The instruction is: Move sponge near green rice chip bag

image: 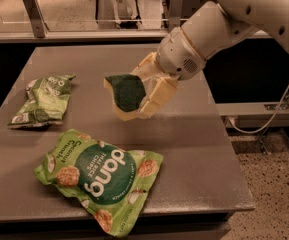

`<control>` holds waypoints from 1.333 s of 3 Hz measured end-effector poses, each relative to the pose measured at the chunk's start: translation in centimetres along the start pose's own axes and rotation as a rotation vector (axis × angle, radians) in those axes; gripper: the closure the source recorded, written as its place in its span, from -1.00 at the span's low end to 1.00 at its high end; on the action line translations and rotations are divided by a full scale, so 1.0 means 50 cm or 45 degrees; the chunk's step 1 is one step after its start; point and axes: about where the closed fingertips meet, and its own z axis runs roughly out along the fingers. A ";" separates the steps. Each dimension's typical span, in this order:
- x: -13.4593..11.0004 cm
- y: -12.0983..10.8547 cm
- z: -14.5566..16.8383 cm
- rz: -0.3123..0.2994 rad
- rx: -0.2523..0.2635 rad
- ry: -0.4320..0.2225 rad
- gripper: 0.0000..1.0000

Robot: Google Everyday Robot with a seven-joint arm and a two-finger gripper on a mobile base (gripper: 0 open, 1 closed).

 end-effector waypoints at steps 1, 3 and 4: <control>-0.003 0.025 0.021 -0.013 -0.102 -0.039 1.00; -0.024 0.057 0.038 -0.062 -0.223 -0.071 0.62; -0.027 0.056 0.041 -0.064 -0.221 -0.073 0.16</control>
Offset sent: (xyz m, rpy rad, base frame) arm -0.0542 0.0249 -0.0022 0.0558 0.1529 0.2908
